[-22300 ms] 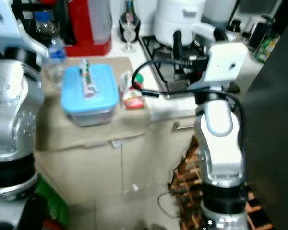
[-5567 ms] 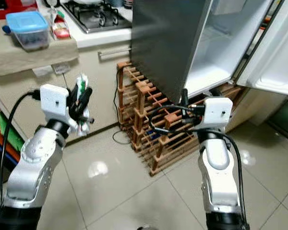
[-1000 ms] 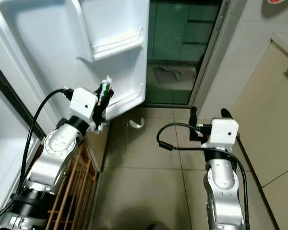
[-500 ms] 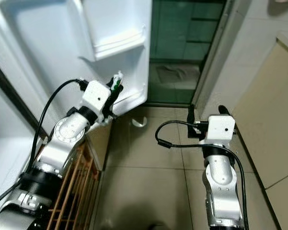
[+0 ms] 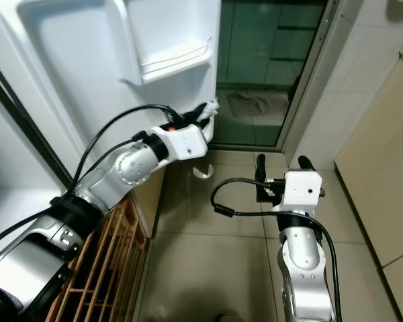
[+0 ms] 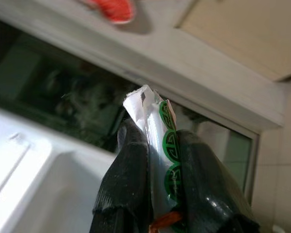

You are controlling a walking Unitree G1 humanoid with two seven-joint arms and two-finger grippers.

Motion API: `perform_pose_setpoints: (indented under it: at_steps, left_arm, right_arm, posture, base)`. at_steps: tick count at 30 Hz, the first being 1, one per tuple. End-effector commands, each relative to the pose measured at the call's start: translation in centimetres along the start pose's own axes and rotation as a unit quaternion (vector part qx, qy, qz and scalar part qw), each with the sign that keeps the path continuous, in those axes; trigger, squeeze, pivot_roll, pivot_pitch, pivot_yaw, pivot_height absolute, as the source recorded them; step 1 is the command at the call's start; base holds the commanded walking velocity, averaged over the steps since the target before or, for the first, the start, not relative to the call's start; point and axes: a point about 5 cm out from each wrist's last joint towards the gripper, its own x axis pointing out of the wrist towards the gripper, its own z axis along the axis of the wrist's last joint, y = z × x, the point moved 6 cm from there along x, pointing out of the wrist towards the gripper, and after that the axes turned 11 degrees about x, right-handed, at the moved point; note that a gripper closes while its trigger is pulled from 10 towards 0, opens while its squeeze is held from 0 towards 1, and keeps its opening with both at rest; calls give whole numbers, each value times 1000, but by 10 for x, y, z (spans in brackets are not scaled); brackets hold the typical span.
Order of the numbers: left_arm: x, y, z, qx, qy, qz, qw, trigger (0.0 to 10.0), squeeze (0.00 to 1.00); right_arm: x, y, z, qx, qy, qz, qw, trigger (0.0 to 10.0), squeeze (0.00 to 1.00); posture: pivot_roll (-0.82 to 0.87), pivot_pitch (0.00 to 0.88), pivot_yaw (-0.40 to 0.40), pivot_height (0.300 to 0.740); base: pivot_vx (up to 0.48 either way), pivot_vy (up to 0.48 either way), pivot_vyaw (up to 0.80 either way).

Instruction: Restocking fridge

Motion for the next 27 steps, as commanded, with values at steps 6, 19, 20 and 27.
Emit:
perform_pose_setpoints:
  at_steps: [6, 19, 20, 27]
  left_arm:
    - [-11, 10, -23, -267, 30, 36, 962, 10000, 0]
    - [-106, 5, 3, -494, 57, 93, 863, 10000, 0]
    - [-111, 8, 2, -494, 65, 102, 861, 10000, 0]
    - [-105, 23, 14, -487, 51, 125, 863, 10000, 0]
  right_arm:
    - [-18, -1, 7, 13, 1, -23, 1000, 10000, 102]
    - [-49, -22, 48, -8, -31, -73, 997, 10000, 94]
    - [-49, -22, 49, -8, -30, -74, 997, 10000, 98]
    - [-39, -17, 54, -8, -32, -56, 998, 10000, 98]
  posture:
    - [-197, 105, 129, 740]
    - [-190, 49, 95, 740]
    - [-188, 43, 89, 740]
    - [-183, 20, 54, 740]
  base:
    - [0, 0, 0]
    - [0, 0, 0]
    - [0, 0, 0]
    - [0, 0, 0]
